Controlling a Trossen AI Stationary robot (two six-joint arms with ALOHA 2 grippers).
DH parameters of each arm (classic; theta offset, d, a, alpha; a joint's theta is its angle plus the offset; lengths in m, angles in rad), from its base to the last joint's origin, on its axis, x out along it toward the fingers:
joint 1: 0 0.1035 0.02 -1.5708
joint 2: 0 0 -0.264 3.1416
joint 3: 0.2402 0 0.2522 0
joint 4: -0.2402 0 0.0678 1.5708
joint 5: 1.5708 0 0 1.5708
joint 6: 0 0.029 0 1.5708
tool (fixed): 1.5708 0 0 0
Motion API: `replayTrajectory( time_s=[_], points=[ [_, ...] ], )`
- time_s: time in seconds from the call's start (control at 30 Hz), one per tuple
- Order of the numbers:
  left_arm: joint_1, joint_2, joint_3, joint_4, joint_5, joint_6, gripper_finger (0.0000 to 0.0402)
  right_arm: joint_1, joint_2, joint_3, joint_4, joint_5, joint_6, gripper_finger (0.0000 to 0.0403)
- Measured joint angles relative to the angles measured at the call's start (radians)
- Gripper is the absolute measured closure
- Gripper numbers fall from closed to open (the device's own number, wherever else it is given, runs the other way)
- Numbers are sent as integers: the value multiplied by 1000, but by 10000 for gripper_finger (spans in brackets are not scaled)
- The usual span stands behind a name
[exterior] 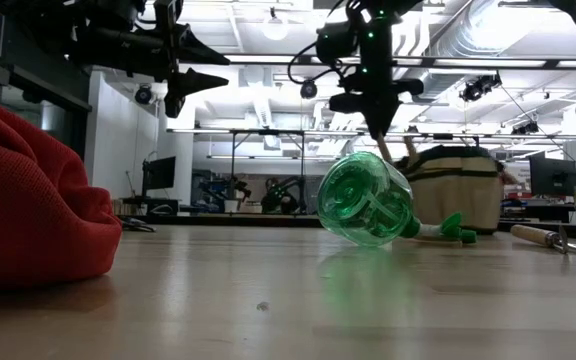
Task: Pick & Place Garden tools in Gardening bag
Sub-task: Put the gardening trowel into the gardening bag
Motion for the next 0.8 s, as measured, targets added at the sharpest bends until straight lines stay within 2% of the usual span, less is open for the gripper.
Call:
replayTrajectory(
  time_s=[0.5, 0.8],
  points=[
    [0, 0, 0, 2, 0, 0, 247, -20, 0, 0, -44, 6, -2, 349],
    [0, 0, 0, 2, 0, -1, 247, -72, 0, 0, -69, -17, -6, 349]
  ],
)
